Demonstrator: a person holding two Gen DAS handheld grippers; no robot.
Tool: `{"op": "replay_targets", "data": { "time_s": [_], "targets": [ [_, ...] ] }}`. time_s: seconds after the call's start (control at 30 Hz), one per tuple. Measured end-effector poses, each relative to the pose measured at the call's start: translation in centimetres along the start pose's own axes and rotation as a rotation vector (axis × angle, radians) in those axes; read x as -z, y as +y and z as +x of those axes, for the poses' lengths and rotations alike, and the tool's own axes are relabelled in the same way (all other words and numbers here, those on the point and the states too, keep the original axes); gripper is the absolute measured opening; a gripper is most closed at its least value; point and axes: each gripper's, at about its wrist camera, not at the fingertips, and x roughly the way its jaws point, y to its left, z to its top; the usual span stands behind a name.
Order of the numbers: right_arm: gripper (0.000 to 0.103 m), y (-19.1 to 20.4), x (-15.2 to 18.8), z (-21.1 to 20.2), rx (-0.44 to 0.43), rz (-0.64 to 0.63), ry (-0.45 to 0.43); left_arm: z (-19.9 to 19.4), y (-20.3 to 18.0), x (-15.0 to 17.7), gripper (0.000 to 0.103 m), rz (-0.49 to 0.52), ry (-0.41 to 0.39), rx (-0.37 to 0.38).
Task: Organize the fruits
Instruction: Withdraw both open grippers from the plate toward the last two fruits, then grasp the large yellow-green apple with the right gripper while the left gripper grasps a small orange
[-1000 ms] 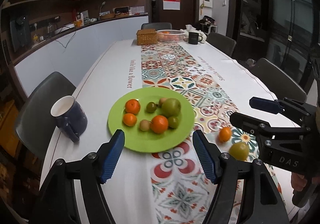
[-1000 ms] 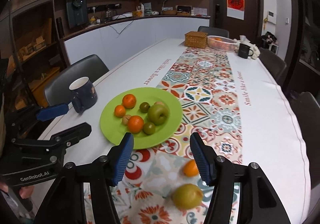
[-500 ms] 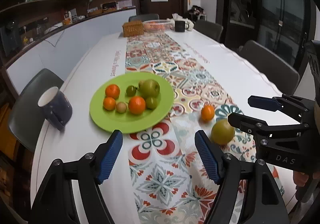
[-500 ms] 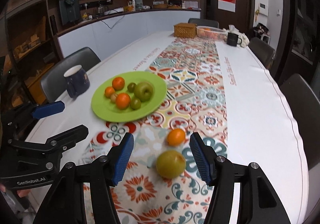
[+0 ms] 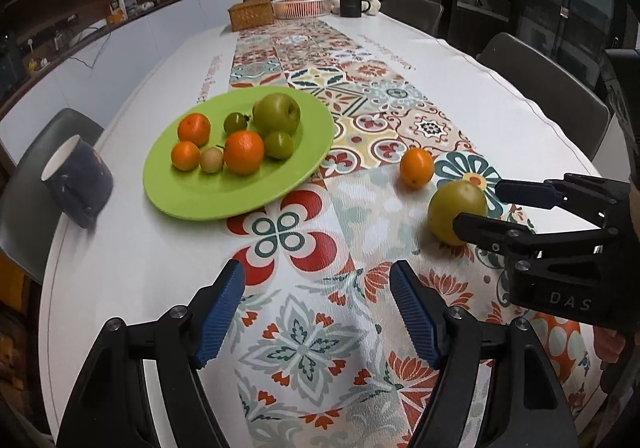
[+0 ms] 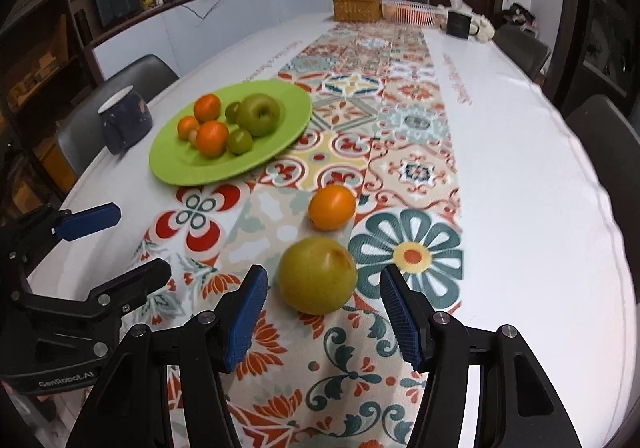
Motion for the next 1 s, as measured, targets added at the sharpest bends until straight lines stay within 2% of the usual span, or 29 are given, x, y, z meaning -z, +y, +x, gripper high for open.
{"op": "replay_targets", "data": {
  "time_s": [0.17,0.43,0.5,0.57,0.63,1.0],
  "targets": [
    [0.065,0.1,0.3,1.6,0.003,-0.012,0.021,0.7,0.0,0.0,0.074,0.004,0.012,-0.005],
    [0.065,0.2,0.2,3.1,-0.009,-0.018,0.029,2.1,0.3,-0.4,0.074,0.005,0.033,-0.006],
    [0.064,0.2,0.2,3.4,-0.008,-0.018,0.03,2.3,0.3,-0.4,0.074,0.005,0.034,-0.007],
    [0.054,0.2,0.3,3.7,-0.012,-0.018,0.038,2.4,0.3,-0.4,0.074,0.004,0.037,-0.006],
    [0.051,0.2,0.4,3.7,-0.024,-0.017,0.033,2.6,0.3,-0.6,0.074,0.005,0.037,-0.006],
    [0.05,-1.5,0.3,1.8,0.01,0.041,-0.019,2.2,-1.3,-2.3,0.074,0.037,-0.012,0.044]
  ]
}}
